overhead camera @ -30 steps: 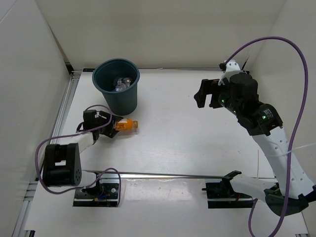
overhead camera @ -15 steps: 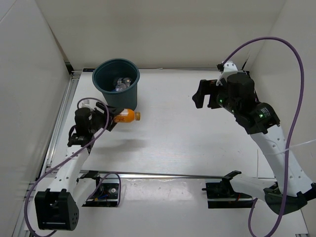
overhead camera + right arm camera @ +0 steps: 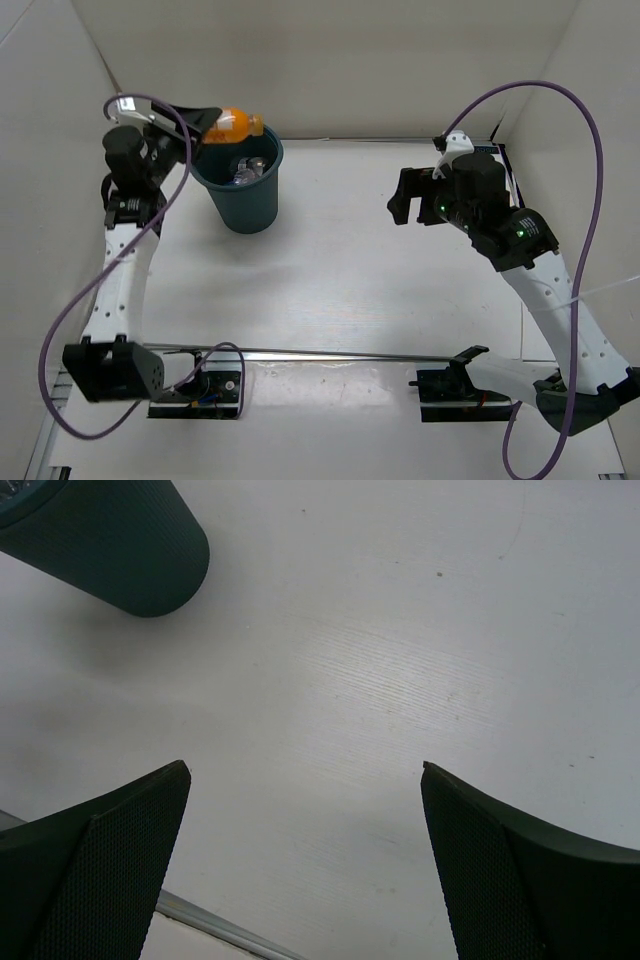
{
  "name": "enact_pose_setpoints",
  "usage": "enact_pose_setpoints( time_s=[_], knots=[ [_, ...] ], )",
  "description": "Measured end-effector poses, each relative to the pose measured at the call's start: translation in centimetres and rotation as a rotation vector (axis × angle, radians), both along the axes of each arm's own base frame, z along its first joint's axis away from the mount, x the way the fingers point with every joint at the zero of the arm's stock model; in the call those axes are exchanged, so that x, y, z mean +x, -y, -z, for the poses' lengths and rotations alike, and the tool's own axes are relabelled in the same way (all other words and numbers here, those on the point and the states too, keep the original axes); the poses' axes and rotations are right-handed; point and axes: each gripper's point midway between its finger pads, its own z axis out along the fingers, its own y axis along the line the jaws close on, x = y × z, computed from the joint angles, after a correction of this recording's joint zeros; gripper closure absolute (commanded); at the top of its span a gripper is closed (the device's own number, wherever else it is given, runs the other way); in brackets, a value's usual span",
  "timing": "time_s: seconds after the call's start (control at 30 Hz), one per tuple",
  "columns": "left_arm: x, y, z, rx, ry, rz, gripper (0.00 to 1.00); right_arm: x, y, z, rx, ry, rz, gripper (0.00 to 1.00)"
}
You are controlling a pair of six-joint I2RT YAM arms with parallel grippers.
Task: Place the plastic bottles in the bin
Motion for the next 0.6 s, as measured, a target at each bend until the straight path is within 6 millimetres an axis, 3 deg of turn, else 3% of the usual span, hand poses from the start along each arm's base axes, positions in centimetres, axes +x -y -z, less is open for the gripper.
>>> enact_pose_setpoints(
  time_s=[0.07,0.13,0.2,0.23,0.3,0.4,0.5,0.6],
  knots=[
    [2.3,-1.0,-0.6,0.010,0.008,-0.026,0.40,0.0,0.0,0.0,0.001,-0.001,0.001,0.01],
    [4.7,-1.9,0.3,0.027,-0.014,-0.046,0.34,0.0,0.0,0.0,0.001,-0.001,0.001,0.01],
    [6.8,-2.5,2.5,0.041,-0.058,-0.056,0.28,0.0,0.0,0.0,0.001,0.000,0.003,0.01],
    [7.7,-2.8,3.9,0.046,-0.091,-0.060,0.16,0.0,0.1,0.0,0.000,0.000,0.005,0.01],
    [9.1,-3.2,6.8,0.054,-0.156,-0.064,0.05,0.1,0.2,0.0,-0.004,0.003,0.014,0.01],
    [10.3,-3.5,9.8,0.065,-0.229,-0.063,0.00,0.3,0.5,0.0,-0.012,0.007,0.031,0.01],
    [10.7,-3.7,10.1,0.072,-0.239,-0.064,0.00,0.5,0.9,-0.1,-0.020,0.013,0.053,0.01],
    [10.4,-3.8,7.8,0.088,-0.187,-0.069,0.00,0.7,1.4,-0.1,-0.020,0.016,0.089,0.01]
  ],
)
